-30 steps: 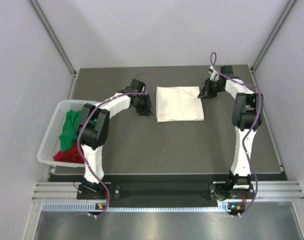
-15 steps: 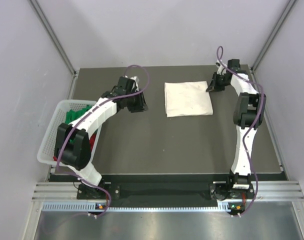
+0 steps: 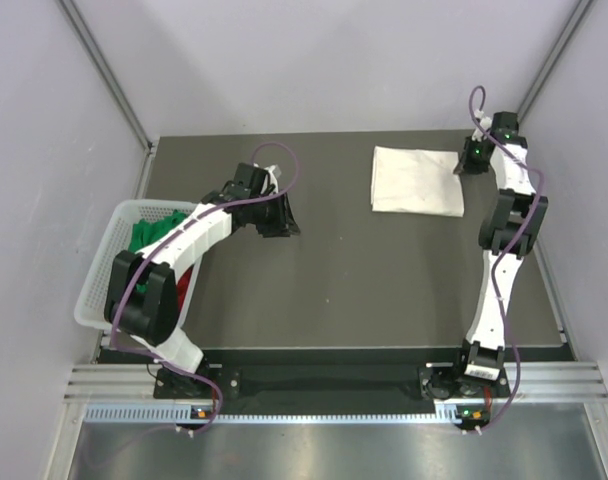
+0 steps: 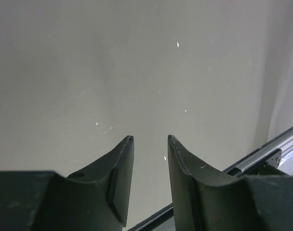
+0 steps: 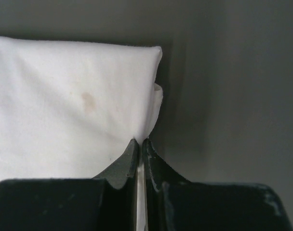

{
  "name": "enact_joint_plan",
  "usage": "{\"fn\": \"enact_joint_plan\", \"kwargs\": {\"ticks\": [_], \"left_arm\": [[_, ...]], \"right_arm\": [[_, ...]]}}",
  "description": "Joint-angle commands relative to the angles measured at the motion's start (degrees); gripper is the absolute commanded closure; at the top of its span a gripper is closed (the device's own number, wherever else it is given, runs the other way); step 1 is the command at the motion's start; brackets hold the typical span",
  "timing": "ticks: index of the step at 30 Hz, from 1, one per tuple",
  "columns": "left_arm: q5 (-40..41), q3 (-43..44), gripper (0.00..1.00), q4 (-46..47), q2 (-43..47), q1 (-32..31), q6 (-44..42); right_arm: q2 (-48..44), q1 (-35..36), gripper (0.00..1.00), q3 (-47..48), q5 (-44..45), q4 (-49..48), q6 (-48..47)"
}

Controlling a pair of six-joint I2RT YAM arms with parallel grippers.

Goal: Fold and stack the t-shirts
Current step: Neatly place the folded tshirt to the corner

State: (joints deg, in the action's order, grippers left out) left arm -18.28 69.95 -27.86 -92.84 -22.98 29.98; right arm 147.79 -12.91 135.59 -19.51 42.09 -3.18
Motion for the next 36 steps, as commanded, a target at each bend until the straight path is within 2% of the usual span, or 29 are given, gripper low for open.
{"fn": "enact_joint_plan", "kwargs": {"ticks": [1, 5, 14, 17, 22, 36], "left_arm": [[-2.28, 1.33, 0.60, 1.93, 2.84, -0.04, -0.97], [-3.07, 1.33, 0.60, 2.02, 2.49, -0.04, -0.97], [-2.37, 1.24, 0.61, 1.84, 2.75, -0.04, -1.68], [-2.19, 1.50, 0.61, 1.67, 3.36, -0.04, -1.76], [-1.67, 1.59, 0.60, 1.67, 3.10, -0.04, -2.38], [-1.67, 1.59, 0.61, 1.40, 3.10, -0.04, -2.82]], "right_arm": [[1.45, -2.65, 1.00, 5.21, 3.07, -3.05, 0.18], [0.58, -4.14, 1.00, 4.86, 7.18, -7.80, -0.07], [4.53, -4.32, 1.00, 7.67, 12.12, -16.85, -7.45], [6.72, -4.32, 1.00, 10.82, 14.31, -18.70, -7.98], [6.73, -4.41, 1.00, 10.66, 16.60, -24.15, -8.42], [6.81, -4.32, 1.00, 10.05, 19.16, -27.67, -8.69]]}}
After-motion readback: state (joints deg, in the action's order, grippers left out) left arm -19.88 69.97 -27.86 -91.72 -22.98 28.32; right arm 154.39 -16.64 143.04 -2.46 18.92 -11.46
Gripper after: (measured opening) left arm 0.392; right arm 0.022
